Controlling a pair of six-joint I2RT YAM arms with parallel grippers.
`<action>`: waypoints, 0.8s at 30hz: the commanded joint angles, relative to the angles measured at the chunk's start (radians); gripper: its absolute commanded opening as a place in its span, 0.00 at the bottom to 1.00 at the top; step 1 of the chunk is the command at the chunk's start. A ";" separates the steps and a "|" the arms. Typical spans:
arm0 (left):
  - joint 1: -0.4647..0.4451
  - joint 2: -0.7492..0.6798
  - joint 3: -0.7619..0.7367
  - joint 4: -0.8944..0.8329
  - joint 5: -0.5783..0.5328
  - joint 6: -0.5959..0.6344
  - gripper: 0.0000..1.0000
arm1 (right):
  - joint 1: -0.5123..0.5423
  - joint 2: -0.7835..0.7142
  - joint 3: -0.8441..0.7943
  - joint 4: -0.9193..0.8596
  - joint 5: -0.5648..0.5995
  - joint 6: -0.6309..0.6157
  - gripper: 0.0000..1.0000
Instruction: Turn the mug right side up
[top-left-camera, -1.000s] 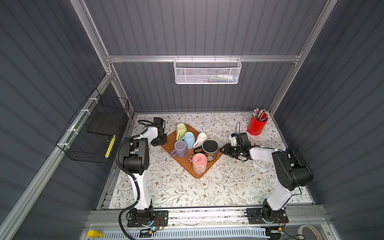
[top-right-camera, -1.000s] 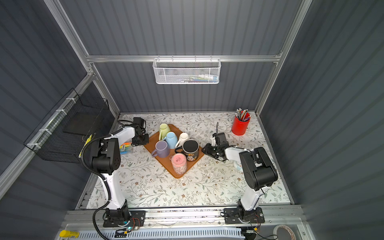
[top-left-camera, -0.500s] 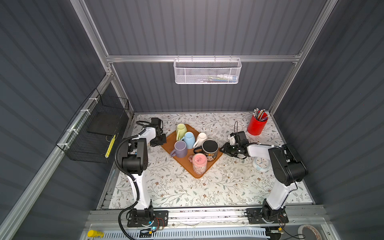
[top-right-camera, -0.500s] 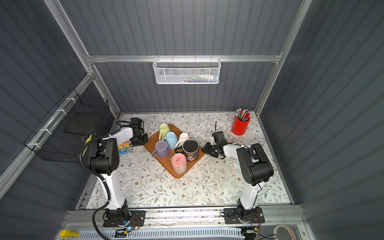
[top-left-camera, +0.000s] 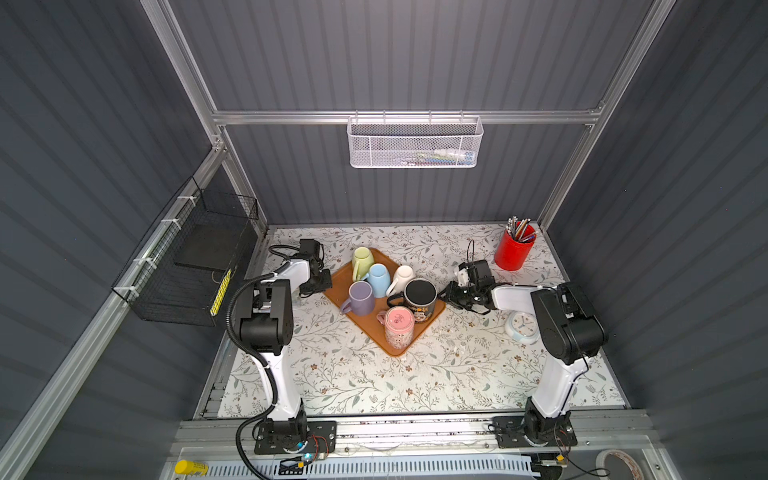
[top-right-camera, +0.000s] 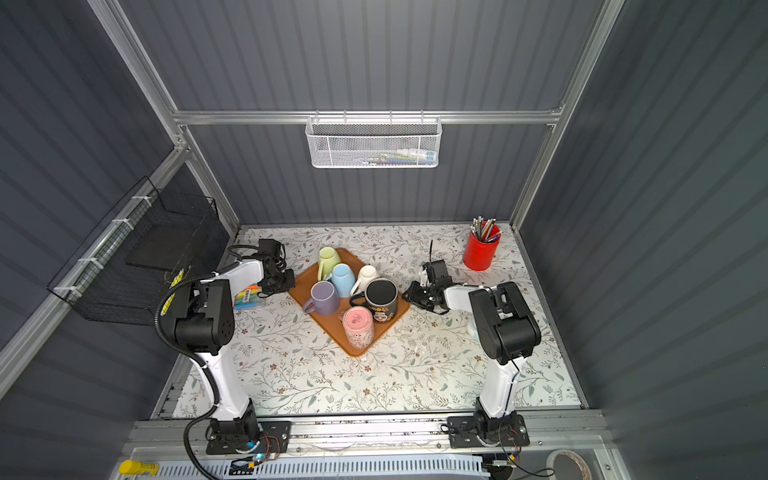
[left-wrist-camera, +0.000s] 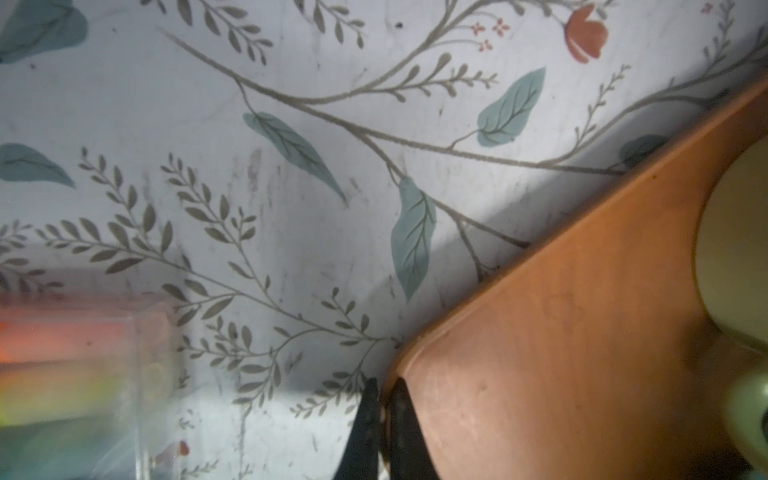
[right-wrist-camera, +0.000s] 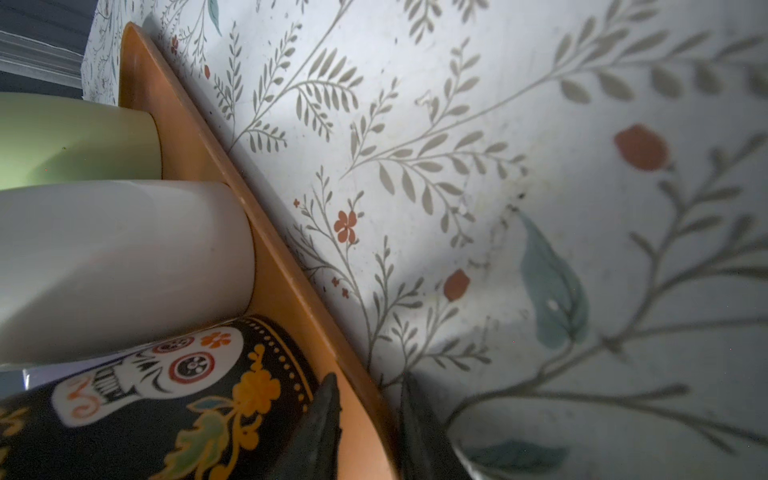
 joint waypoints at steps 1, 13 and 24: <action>-0.004 0.057 -0.061 -0.004 0.037 -0.063 0.01 | 0.008 0.036 -0.006 -0.045 -0.007 0.004 0.25; -0.004 0.029 -0.113 0.030 0.045 -0.088 0.00 | 0.016 -0.029 -0.048 -0.098 0.027 -0.021 0.28; -0.005 0.018 -0.129 0.040 0.052 -0.096 0.00 | 0.036 -0.013 -0.046 -0.104 0.044 -0.010 0.21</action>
